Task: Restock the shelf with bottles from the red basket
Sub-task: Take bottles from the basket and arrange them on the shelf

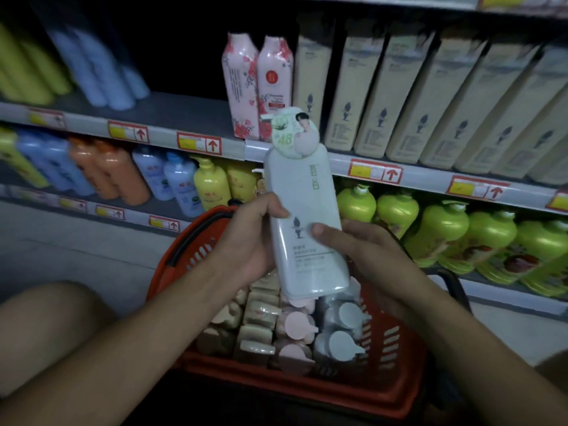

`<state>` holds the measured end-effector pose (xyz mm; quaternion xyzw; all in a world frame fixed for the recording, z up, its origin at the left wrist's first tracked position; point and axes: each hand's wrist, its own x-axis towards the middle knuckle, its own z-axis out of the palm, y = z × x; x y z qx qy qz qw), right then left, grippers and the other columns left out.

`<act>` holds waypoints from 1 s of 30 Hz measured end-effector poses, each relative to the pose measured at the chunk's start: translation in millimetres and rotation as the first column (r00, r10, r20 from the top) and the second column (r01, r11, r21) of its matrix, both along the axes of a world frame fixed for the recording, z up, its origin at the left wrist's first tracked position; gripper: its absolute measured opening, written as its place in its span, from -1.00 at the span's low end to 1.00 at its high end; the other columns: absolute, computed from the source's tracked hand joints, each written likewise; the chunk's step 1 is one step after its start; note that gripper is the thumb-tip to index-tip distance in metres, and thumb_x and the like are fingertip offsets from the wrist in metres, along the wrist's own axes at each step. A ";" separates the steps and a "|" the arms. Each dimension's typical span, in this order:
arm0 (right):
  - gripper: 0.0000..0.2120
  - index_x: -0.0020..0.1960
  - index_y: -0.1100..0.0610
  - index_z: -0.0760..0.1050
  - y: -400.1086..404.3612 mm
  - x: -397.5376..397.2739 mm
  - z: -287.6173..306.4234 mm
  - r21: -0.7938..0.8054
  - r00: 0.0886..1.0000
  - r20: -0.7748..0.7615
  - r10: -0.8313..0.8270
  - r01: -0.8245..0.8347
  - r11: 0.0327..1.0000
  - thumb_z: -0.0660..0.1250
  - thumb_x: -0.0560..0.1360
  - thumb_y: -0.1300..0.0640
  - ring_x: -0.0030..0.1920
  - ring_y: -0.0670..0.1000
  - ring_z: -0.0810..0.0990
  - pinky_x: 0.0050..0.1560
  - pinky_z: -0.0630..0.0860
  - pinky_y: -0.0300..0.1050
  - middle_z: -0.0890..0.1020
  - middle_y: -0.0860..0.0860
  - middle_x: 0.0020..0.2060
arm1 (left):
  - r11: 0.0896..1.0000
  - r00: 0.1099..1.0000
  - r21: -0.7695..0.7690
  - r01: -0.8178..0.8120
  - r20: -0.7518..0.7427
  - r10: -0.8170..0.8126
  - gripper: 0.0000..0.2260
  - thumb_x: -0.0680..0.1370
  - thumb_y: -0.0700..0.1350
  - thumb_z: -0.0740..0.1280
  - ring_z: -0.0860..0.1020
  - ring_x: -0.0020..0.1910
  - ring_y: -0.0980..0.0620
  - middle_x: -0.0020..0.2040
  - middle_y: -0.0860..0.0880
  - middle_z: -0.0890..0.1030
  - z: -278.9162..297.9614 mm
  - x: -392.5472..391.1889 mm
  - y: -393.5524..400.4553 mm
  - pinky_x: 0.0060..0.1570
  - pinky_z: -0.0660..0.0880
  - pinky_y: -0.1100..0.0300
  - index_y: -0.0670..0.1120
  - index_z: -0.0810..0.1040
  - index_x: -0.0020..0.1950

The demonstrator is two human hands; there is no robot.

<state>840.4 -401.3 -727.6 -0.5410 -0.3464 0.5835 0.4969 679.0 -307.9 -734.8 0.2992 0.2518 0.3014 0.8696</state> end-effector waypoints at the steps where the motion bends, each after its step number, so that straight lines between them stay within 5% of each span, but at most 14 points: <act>1: -0.68 0.14 0.23 0.69 0.8 -3.3 4.5 0.018 0.999 -0.014 -0.031 0.031 0.999 0.52 0.49 0.05 0.07 0.17 0.75 0.00 0.69 -0.03 0.76 0.16 0.04 | 1.000 1.000 0.006 -0.002 0.006 0.002 -0.33 0.29 -0.19 0.24 0.58 0.20 -0.27 0.31 -0.29 0.59 6.2 -1.5 -0.9 0.32 0.49 -0.21 -0.22 0.49 0.43; 5: -0.69 0.08 0.24 0.70 2.7 -12.3 27.4 0.152 0.990 -0.044 -0.137 0.142 0.978 0.53 0.45 0.04 0.00 0.17 0.76 -0.04 0.69 -0.03 0.76 0.19 -0.01 | 0.995 1.000 0.102 -0.017 -0.014 0.018 -0.43 0.35 -0.16 0.29 0.64 0.15 -0.21 0.28 -0.27 0.63 44.0 -6.5 -1.8 0.13 0.62 -0.09 -0.20 0.55 0.37; 9: -0.61 0.17 0.22 0.64 -3.3 -19.5 61.7 0.323 0.971 -0.046 -0.234 0.236 0.916 0.55 0.40 0.08 0.06 0.17 0.75 0.00 0.69 0.01 0.77 0.14 0.03 | 0.922 0.982 0.385 -0.042 -0.152 0.108 -0.48 0.40 -0.21 0.35 0.59 0.26 -0.19 0.31 -0.25 0.61 92.2 -9.6 -6.2 0.33 0.49 -0.18 -0.11 0.52 0.38; 14: -0.41 0.28 0.17 0.52 -10.6 -18.3 114.4 0.478 0.962 0.035 -0.272 0.223 0.849 0.64 0.32 0.12 0.15 0.11 0.72 0.16 0.64 0.08 0.73 0.09 0.13 | 0.798 0.988 0.600 -0.063 -0.073 0.133 -0.36 0.35 -0.38 0.43 0.63 0.23 -0.13 0.29 -0.21 0.64 151.4 -21.1 -18.5 0.18 0.60 0.03 -0.16 0.45 0.43; 19: -0.47 0.31 0.15 0.55 -15.3 -16.8 172.1 0.551 0.982 0.019 -0.188 0.146 0.821 0.57 0.41 0.03 0.15 0.09 0.73 0.08 0.68 -0.04 0.72 0.09 0.17 | 0.737 0.967 0.645 -0.205 0.017 0.254 -0.33 0.32 -0.28 0.56 0.70 0.06 -0.07 0.24 -0.21 0.66 201.2 -23.5 -22.5 -0.20 0.64 0.15 -0.15 0.45 0.40; 21: -0.58 0.26 0.10 0.60 -15.3 -17.5 186.9 0.582 0.969 0.090 -0.228 0.135 0.802 0.55 0.44 0.02 0.11 0.05 0.74 0.01 0.67 -0.12 0.74 0.04 0.13 | 0.723 0.961 0.650 -0.233 0.039 0.275 -0.34 0.29 -0.29 0.61 0.72 0.05 -0.08 0.18 -0.19 0.69 211.4 -23.7 -20.4 -0.18 0.64 0.14 -0.15 0.47 0.35; 27: -0.62 0.23 0.03 0.65 -23.1 -10.8 179.9 0.626 0.918 0.185 -0.350 0.164 0.762 0.57 0.44 0.02 0.09 0.00 0.75 -0.03 0.68 -0.15 0.76 -0.04 0.09 | 0.450 0.906 0.884 -0.129 -0.079 0.415 -0.43 0.22 -0.16 0.70 0.71 0.06 0.05 0.07 0.03 0.74 220.9 -28.3 -11.4 -0.04 0.63 0.24 0.01 0.63 0.19; 30: -0.54 0.26 0.03 0.65 -30.2 -5.5 165.4 0.598 0.913 0.196 -0.358 0.178 0.781 0.57 0.39 -0.02 0.12 0.02 0.74 0.00 0.69 -0.09 0.75 -0.04 0.12 | 0.406 0.903 0.912 -0.052 -0.130 0.408 -0.46 0.19 -0.12 0.70 0.70 0.03 0.15 0.04 0.14 0.74 213.5 -22.4 -13.7 -0.04 0.62 0.28 0.12 0.66 0.12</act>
